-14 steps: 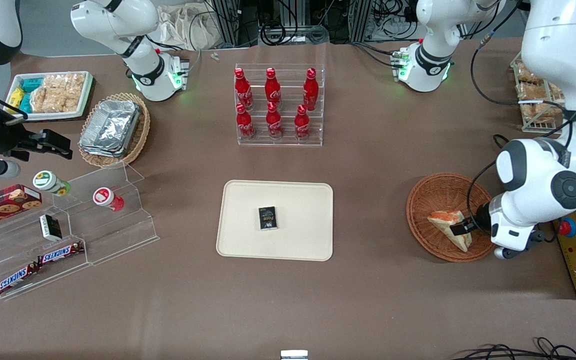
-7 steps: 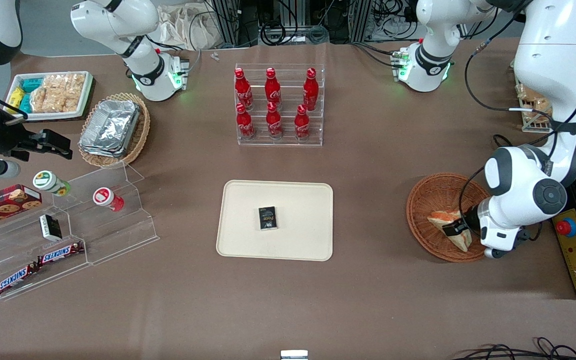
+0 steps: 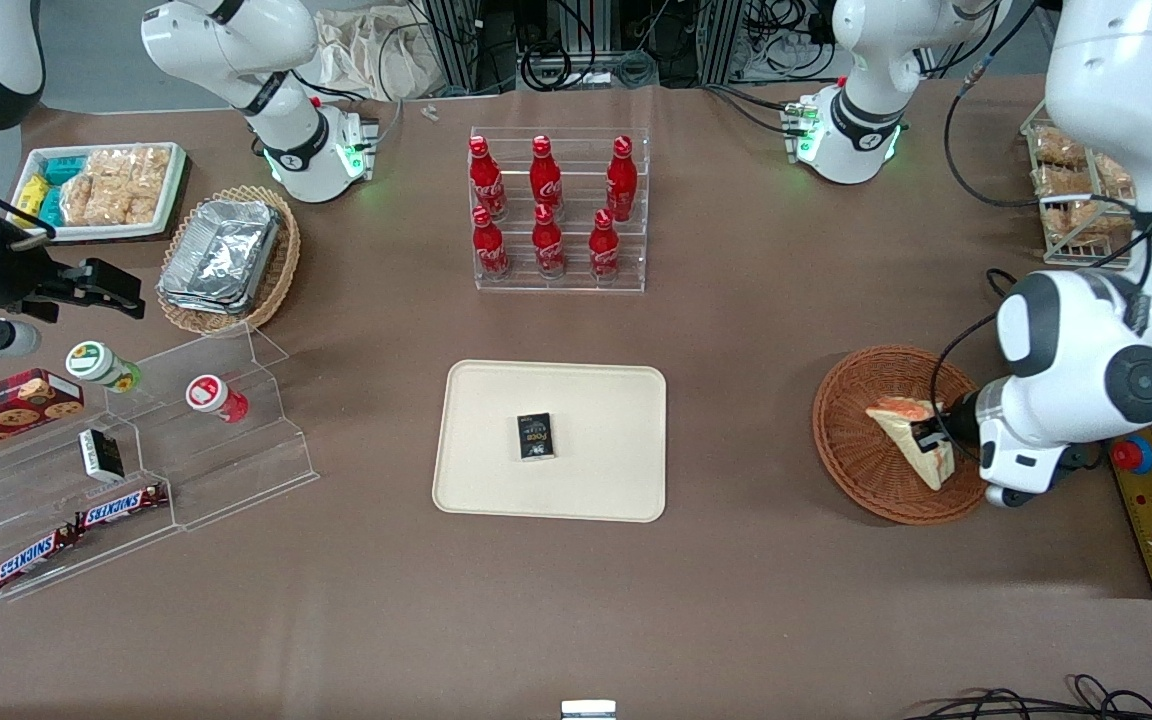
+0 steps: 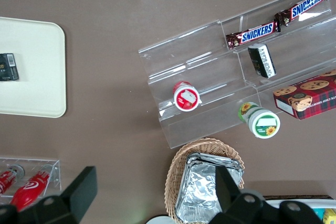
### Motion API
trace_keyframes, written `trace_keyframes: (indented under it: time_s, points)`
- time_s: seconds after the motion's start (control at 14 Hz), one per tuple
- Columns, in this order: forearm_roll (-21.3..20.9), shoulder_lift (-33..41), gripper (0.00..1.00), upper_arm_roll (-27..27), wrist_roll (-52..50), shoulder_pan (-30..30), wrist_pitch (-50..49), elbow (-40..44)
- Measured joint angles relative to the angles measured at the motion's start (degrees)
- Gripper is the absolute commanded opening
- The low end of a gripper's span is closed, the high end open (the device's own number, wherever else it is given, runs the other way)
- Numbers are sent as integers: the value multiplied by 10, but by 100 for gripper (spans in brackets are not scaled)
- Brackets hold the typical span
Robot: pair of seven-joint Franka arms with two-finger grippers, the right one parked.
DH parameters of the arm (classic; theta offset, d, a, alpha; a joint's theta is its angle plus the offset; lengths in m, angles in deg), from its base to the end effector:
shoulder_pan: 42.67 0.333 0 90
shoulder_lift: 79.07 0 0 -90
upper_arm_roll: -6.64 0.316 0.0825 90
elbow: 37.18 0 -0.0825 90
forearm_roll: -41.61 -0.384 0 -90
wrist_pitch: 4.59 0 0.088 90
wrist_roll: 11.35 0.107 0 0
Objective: Place sandwich from basket to tray
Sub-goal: 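Lift the sandwich up out of the basket with the left gripper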
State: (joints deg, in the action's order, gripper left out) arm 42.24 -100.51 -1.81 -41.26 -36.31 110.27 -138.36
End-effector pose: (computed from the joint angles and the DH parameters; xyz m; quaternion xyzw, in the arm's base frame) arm 0.6327 -0.0168 0.3439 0.9666 0.2455 -0.0720 0.0126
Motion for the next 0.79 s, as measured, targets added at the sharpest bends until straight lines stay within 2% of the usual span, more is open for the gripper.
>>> trace_keyframes:
  time_s: [0.36, 0.57, 0.79]
  points:
    - [1, 33, 13, -8, 1, -1, -219, 148]
    - [0, 33, 15, -34, 1, -3, -264, 206]
    - [1, 31, 15, -82, 6, -6, -266, 214]
